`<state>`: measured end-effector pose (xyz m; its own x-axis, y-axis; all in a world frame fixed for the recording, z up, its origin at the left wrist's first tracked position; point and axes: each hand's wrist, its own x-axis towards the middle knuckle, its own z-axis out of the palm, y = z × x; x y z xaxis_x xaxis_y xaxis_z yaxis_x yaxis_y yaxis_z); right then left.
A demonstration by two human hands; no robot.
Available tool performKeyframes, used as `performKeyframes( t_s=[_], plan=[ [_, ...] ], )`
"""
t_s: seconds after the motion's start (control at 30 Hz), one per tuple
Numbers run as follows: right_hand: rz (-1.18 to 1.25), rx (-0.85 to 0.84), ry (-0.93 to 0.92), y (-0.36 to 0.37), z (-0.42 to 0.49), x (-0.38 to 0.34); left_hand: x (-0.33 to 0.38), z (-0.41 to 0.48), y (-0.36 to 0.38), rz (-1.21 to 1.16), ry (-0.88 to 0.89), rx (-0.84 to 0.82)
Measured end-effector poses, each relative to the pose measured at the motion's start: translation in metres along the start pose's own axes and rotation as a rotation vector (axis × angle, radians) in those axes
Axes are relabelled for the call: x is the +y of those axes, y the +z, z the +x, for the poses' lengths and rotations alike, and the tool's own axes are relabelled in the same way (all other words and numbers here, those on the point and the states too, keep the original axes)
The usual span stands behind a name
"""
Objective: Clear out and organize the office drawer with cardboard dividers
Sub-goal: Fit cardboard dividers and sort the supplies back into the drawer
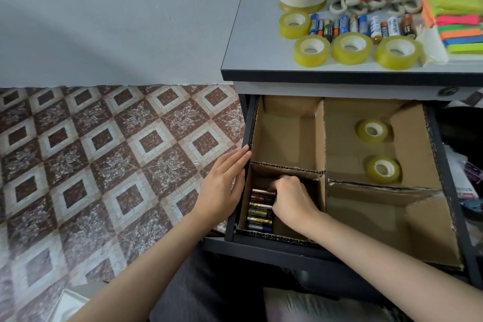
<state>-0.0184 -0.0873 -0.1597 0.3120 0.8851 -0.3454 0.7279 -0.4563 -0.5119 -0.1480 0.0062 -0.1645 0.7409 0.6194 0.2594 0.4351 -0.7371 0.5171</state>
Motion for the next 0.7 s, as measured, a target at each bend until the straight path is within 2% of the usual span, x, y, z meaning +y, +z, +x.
performKeyframes(
  t_s=[0.3,0.53,0.7],
  plan=[
    [0.067,0.06,-0.093,-0.032,-0.024,0.006,0.017,0.009,-0.013,0.149,-0.017,-0.039],
    [0.073,0.28,-0.142,-0.108,-0.043,0.015,0.065,0.053,-0.037,0.089,0.0,0.121],
    [0.085,0.417,-0.093,-0.159,-0.048,0.029,0.09,0.097,-0.056,0.094,0.035,0.104]
  ],
)
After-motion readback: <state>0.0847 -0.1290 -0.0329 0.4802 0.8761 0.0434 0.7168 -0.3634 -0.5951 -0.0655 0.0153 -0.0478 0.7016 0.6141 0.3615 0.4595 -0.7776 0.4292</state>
